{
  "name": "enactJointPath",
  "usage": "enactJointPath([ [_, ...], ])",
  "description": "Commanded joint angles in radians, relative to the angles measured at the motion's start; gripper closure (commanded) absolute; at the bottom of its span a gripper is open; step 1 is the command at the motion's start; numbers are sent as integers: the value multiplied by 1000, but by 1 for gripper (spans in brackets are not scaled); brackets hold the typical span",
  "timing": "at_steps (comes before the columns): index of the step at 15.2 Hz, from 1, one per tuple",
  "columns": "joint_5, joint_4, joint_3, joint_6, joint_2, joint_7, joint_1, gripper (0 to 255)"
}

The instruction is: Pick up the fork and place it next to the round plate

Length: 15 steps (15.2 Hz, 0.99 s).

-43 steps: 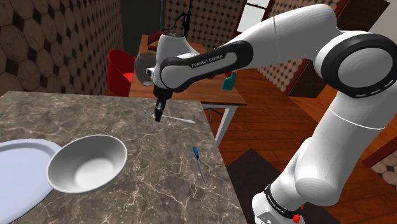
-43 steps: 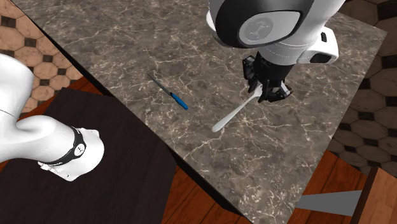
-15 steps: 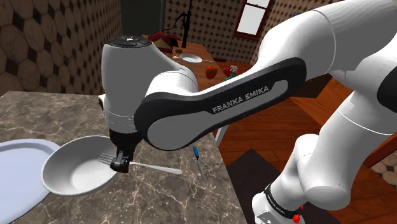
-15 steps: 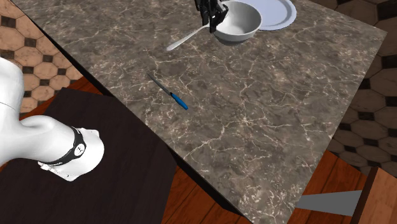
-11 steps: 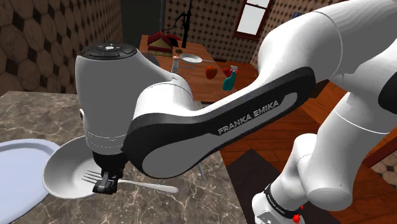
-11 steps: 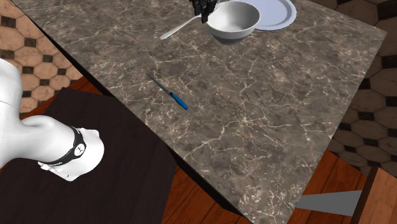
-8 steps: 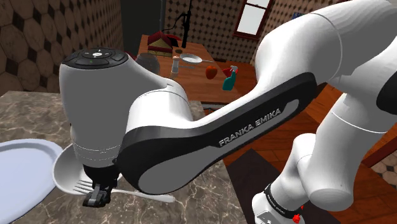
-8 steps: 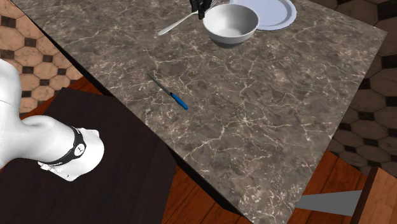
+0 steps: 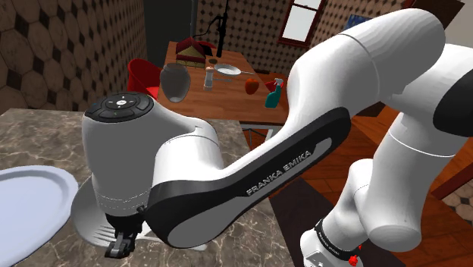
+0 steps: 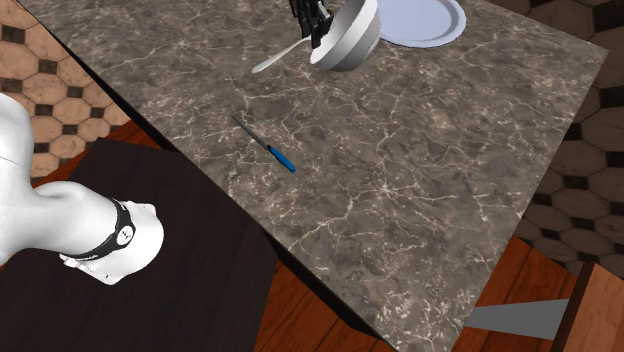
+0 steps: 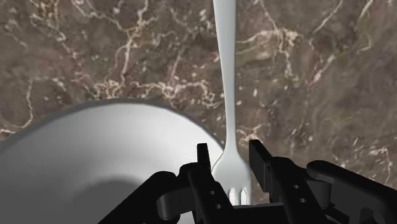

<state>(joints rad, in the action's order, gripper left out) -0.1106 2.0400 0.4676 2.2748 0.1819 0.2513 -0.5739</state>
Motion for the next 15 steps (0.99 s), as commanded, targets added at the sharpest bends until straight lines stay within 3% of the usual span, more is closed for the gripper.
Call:
enactJointPath([
  [1, -12, 10, -3, 23, 15, 8, -2, 255],
  [12, -33, 27, -9, 65, 44, 21, -6, 255],
  [13, -34, 26, -9, 66, 46, 22, -7, 0],
  [15, -34, 25, -9, 65, 46, 23, -7, 0],
])
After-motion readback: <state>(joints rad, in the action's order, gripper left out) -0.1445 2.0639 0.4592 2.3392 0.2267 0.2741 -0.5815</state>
